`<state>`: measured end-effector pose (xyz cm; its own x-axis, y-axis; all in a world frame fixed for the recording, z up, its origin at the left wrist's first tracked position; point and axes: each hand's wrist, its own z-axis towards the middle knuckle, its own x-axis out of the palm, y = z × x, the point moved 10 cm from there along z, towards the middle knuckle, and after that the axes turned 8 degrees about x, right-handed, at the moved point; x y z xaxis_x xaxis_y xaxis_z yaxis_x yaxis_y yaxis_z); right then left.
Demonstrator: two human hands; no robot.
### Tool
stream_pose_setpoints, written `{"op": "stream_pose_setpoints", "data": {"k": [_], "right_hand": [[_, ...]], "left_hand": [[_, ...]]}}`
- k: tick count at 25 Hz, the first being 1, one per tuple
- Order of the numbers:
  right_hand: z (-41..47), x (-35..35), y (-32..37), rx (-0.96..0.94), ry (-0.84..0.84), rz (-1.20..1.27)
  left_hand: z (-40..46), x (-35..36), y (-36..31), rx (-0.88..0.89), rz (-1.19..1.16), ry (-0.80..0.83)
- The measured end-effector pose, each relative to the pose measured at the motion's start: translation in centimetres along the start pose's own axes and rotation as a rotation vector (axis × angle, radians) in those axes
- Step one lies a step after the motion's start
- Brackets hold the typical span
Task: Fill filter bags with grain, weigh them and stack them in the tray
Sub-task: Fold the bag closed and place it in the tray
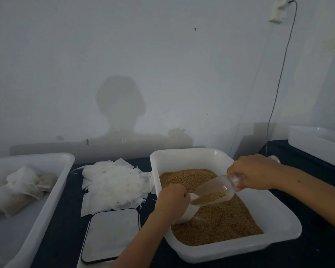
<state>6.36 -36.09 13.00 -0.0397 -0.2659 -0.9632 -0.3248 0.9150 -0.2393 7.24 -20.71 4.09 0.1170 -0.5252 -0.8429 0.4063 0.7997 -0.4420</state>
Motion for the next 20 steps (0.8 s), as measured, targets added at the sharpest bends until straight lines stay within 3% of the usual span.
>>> {"op": "stream_pose_setpoints", "data": {"k": [6, 11, 15, 20], "right_hand": [[-0.4, -1.9, 1.7, -0.016, -0.072, -0.114], [-0.8, 0.3, -0.4, 0.017, 0.071, 0.044], [-1.7, 3.0, -3.5, 0.123, 0.186, 0.652], [0.4, 7.1, -4.0, 0.256, 0.109, 0.718]], "left_hand": [[0.1, 0.1, 0.1, 0.006, 0.019, -0.005], [0.2, -0.4, 0.3, -0.039, -0.041, -0.019], [0.3, -1.4, 1.7, -0.17, -0.399, -0.061], [-0.3, -3.2, 3.0, -0.406, -0.843, -0.12]]}}
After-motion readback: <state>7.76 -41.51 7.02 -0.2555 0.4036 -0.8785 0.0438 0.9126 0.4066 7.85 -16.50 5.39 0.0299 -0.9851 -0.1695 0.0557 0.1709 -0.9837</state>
